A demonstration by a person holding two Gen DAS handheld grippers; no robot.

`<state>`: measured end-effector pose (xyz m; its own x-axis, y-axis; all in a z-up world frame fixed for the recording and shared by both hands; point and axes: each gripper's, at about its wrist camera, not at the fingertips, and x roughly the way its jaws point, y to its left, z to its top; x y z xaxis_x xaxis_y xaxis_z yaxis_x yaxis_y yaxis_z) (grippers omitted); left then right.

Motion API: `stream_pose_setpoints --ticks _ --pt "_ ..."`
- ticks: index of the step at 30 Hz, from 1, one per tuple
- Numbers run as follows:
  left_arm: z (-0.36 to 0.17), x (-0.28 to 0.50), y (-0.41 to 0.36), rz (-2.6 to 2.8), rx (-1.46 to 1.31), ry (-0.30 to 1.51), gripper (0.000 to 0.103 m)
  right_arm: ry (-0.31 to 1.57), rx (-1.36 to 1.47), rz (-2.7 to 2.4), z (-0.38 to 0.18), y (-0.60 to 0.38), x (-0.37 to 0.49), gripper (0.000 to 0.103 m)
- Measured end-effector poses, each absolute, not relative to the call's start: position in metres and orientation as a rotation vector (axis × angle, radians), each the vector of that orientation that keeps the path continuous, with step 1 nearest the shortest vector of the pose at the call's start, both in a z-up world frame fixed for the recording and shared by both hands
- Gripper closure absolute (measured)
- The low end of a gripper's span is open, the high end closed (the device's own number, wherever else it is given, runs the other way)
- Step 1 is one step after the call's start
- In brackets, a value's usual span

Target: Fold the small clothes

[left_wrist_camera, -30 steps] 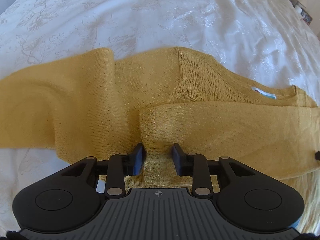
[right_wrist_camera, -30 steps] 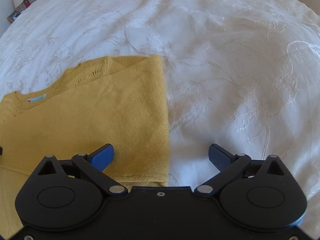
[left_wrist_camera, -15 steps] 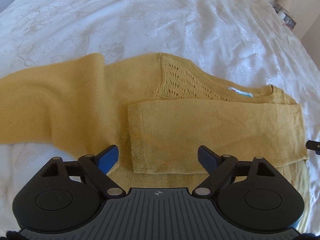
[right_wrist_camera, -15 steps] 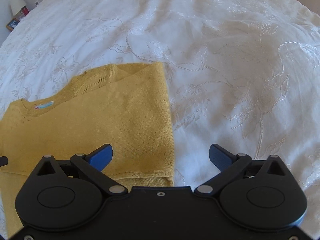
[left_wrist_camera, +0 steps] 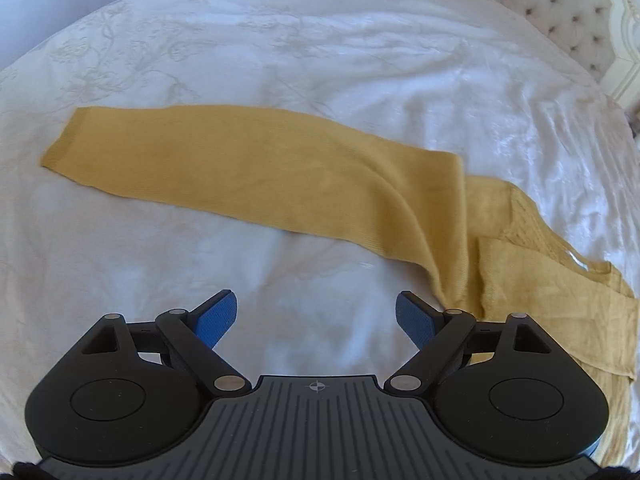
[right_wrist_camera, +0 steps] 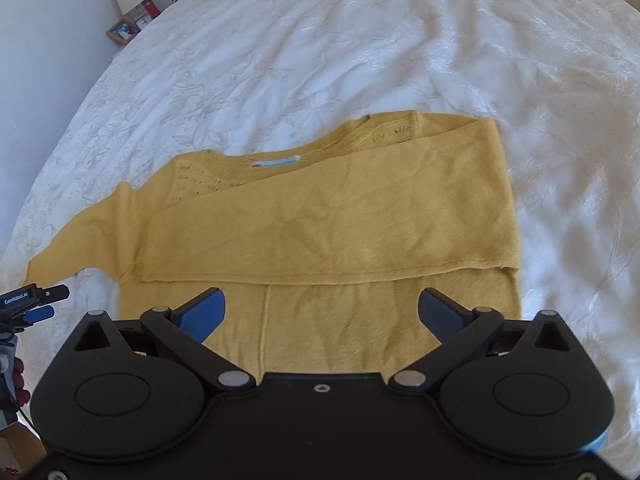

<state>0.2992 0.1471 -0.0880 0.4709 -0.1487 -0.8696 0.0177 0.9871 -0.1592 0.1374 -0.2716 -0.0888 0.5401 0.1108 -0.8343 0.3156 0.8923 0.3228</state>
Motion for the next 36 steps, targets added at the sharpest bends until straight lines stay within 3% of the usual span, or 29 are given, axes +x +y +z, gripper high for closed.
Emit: stream_pose_setpoints --ticks 15,23,30,34,36 --pt "-0.065 0.369 0.279 0.022 -0.089 0.968 0.016 0.98 0.431 -0.042 -0.062 -0.175 0.178 0.001" --pt "-0.101 0.409 0.31 -0.015 -0.135 1.055 0.015 1.004 0.425 -0.06 -0.059 -0.152 0.195 0.001" --pt "-0.121 0.422 0.312 -0.069 -0.159 1.076 0.005 1.069 0.405 -0.07 -0.067 -0.139 0.205 0.001" --pt "-0.124 0.422 0.31 -0.057 -0.137 1.081 0.006 1.094 0.393 -0.065 -0.072 -0.132 0.213 0.001" --pt "-0.124 0.423 0.306 -0.033 -0.097 1.088 0.014 1.103 0.388 -0.061 -0.073 -0.129 0.217 0.001"
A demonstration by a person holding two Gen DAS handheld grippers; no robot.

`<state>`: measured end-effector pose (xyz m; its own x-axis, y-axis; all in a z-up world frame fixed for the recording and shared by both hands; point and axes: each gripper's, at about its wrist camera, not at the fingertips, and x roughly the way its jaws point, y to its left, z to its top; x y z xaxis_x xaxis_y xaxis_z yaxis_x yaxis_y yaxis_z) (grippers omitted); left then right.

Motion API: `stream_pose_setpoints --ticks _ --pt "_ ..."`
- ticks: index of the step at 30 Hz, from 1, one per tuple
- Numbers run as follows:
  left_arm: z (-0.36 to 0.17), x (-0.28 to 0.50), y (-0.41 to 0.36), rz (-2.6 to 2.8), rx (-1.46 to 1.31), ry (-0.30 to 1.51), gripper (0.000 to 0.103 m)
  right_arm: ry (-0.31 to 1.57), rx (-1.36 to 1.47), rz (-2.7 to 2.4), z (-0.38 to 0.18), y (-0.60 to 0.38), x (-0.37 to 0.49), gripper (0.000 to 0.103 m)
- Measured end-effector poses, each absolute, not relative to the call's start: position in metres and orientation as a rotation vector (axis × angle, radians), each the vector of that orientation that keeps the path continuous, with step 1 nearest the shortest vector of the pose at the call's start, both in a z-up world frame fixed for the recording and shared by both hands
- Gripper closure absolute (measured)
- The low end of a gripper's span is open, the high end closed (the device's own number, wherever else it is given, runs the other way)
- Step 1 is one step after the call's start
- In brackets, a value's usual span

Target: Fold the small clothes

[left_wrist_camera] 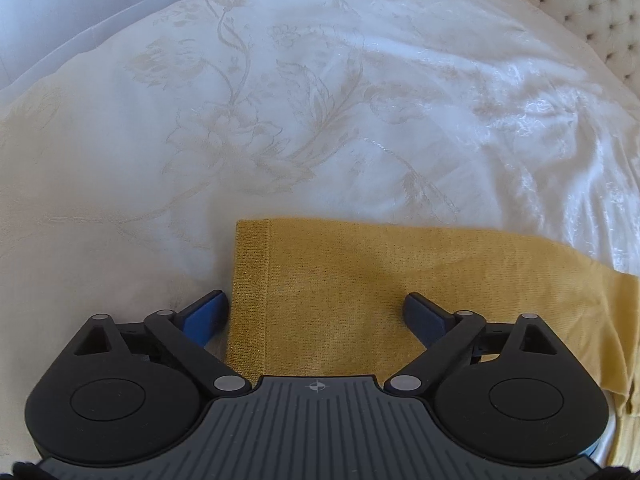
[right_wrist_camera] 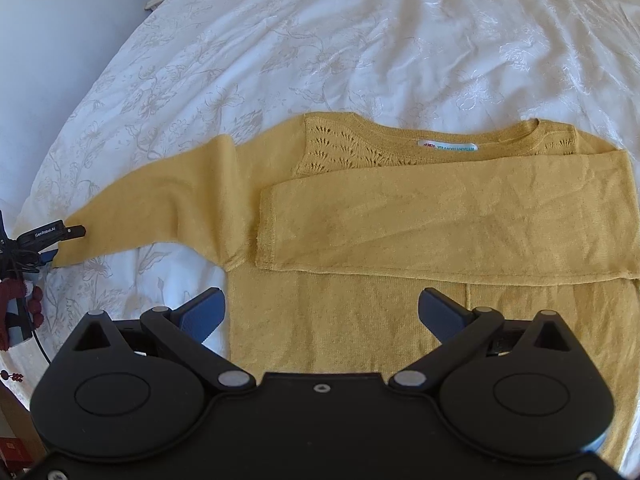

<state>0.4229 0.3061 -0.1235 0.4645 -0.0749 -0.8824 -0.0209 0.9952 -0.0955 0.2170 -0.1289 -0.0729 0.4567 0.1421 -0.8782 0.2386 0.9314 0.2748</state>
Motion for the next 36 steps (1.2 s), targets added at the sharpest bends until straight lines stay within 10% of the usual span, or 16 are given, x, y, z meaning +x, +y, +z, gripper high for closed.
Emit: stream_pose_setpoints --ticks 2,3,6,36 --pt "-0.122 0.423 0.302 -0.027 -0.058 1.087 0.029 1.104 0.386 -0.054 -0.073 -0.126 0.22 0.001" --pt "-0.119 0.422 0.3 -0.022 -0.037 1.077 0.057 1.106 0.385 -0.05 -0.073 -0.125 0.221 0.001" --pt "-0.111 0.422 0.305 -0.033 -0.083 1.082 0.094 1.108 0.382 -0.044 -0.074 -0.123 0.223 0.001" --pt "0.106 0.331 0.049 -0.655 -0.38 0.741 0.095 1.037 0.521 0.017 -0.083 -0.211 0.144 0.001"
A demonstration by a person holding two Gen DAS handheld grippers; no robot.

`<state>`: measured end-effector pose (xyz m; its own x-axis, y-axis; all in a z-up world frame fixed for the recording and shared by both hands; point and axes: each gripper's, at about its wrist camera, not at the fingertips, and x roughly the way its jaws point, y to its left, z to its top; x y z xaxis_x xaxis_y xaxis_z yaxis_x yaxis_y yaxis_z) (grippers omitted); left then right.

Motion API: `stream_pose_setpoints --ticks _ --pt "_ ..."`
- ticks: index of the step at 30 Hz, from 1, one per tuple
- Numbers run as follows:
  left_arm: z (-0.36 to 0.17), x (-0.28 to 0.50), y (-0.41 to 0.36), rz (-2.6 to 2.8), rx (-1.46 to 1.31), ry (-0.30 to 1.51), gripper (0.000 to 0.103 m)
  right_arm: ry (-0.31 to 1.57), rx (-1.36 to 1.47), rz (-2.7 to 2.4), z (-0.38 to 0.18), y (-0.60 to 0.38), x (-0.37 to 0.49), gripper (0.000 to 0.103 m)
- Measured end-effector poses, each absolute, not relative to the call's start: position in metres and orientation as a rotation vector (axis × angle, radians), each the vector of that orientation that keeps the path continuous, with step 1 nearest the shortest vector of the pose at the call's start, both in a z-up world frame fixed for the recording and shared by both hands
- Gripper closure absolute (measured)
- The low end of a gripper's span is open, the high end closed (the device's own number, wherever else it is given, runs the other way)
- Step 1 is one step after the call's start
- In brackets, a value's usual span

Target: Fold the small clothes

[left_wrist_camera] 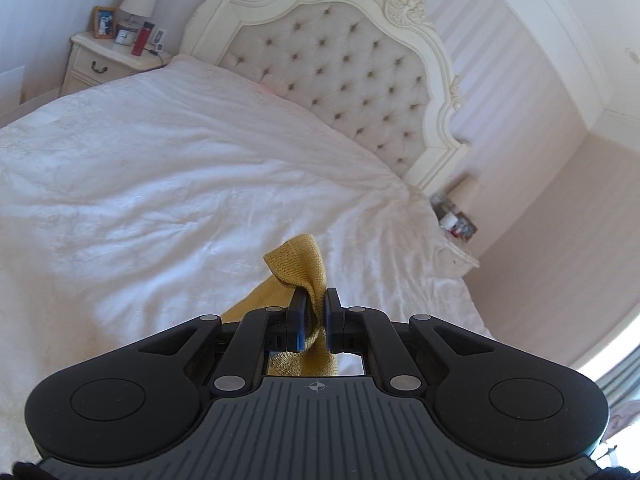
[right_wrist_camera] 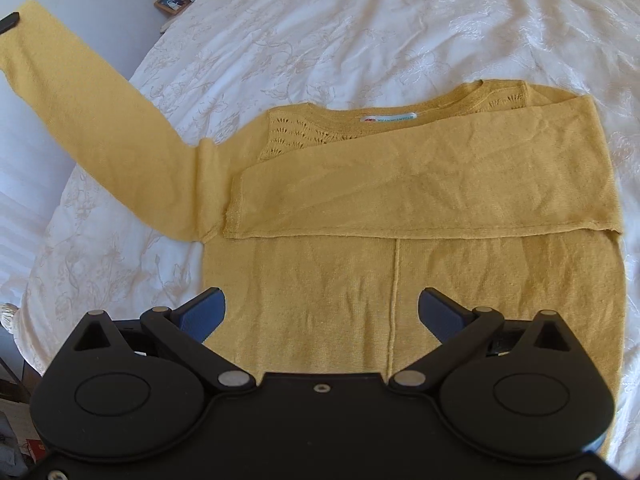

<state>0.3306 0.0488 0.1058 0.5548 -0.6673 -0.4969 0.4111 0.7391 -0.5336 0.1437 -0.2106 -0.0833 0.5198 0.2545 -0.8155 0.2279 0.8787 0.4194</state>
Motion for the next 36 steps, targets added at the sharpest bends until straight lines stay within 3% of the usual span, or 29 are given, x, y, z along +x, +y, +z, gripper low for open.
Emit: stream_pose_setpoints --ticks 7,14,17,20,24,36 --pt "0.071 0.311 -0.062 -0.751 -0.338 0.807 0.095 1.016 0.564 -0.009 -0.09 -0.259 0.121 0.001" --pt "0.004 0.284 -0.167 -0.826 -0.169 0.929 0.092 1.026 0.603 -0.06 -0.102 -0.299 0.1 0.001" --pt "-0.015 0.273 -0.192 -0.86 -0.141 0.982 0.069 1.035 0.613 -0.072 -0.106 -0.306 0.094 0.001" --pt "-0.018 0.259 -0.193 -0.882 -0.092 0.951 0.068 1.043 0.612 -0.08 -0.109 -0.31 0.091 0.001" --pt "-0.023 0.248 -0.174 -0.846 0.007 0.923 0.058 1.037 0.613 -0.101 -0.111 -0.316 0.093 0.001" --pt "-0.105 0.305 -0.054 -0.44 0.1 1.104 0.058 0.994 0.619 -0.199 -0.11 -0.332 0.128 0.001"
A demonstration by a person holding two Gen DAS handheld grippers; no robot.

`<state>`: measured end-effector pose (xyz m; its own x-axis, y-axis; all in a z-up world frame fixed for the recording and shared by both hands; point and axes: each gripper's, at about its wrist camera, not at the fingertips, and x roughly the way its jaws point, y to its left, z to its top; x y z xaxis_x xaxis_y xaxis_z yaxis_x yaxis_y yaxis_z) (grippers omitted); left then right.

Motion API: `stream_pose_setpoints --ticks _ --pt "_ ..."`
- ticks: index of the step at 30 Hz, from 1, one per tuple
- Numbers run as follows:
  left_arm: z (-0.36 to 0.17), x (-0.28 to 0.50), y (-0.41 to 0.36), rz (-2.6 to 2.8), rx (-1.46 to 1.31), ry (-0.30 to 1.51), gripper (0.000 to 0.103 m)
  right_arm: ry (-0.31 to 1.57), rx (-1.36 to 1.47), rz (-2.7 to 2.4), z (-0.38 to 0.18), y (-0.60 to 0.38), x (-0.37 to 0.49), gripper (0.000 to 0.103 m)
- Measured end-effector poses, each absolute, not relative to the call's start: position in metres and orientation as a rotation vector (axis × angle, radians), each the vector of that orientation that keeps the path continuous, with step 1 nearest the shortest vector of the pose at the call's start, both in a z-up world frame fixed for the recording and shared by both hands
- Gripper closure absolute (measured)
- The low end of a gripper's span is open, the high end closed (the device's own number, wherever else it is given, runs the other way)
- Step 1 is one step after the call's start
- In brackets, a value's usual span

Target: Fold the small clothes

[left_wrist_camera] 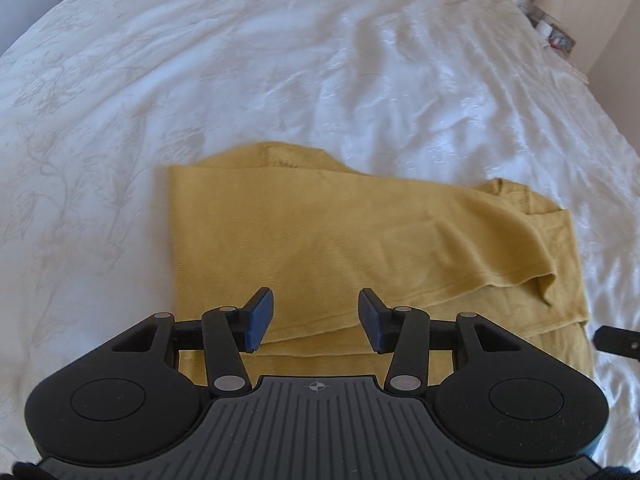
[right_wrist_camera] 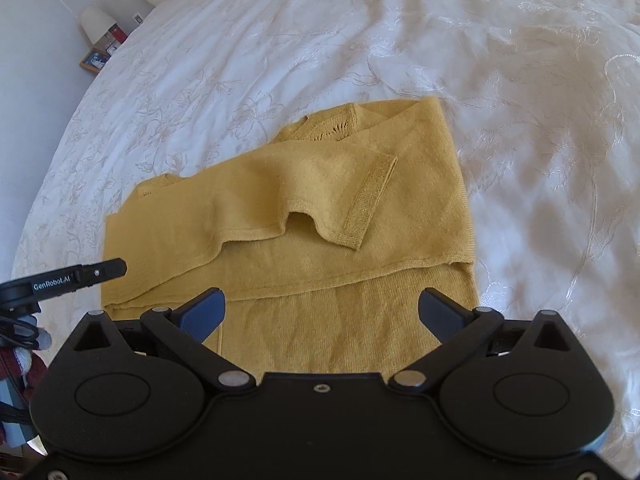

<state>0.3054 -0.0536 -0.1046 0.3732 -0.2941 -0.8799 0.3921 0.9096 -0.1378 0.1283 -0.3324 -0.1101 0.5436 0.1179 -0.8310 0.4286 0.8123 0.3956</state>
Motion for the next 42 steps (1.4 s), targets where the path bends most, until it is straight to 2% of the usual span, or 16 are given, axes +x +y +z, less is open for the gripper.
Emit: stream_pose_setpoints --ticks 8,12,19,23,25,29,33,42 --pt "-0.143 0.335 -0.011 -0.299 0.125 1.196 0.057 0.92 0.627 -0.232 -0.108 -0.338 0.148 0.001" --pt "-0.154 0.344 0.016 -0.249 0.042 1.225 0.053 0.883 0.63 -0.25 -0.112 -0.346 0.157 0.001" --pt "-0.159 0.35 0.018 -0.286 0.059 1.247 0.049 1.012 0.678 -0.261 -0.142 -0.367 0.183 0.002" --pt "-0.161 0.353 0.019 -0.293 0.051 1.252 0.048 1.046 0.721 -0.262 -0.156 -0.373 0.191 0.018" --pt "-0.163 0.354 0.017 -0.297 0.054 1.249 0.048 1.05 0.72 -0.271 -0.159 -0.373 0.194 0.021" --pt "-0.164 0.353 0.015 -0.302 0.056 1.246 0.048 1.022 0.77 -0.273 -0.161 -0.376 0.194 0.021" --pt "-0.164 0.355 0.013 -0.301 0.06 1.251 0.047 0.965 0.855 -0.294 -0.156 -0.382 0.186 0.014" --pt "-0.165 0.356 0.013 -0.305 0.059 1.245 0.046 0.893 0.848 -0.309 -0.142 -0.389 0.173 0.013"
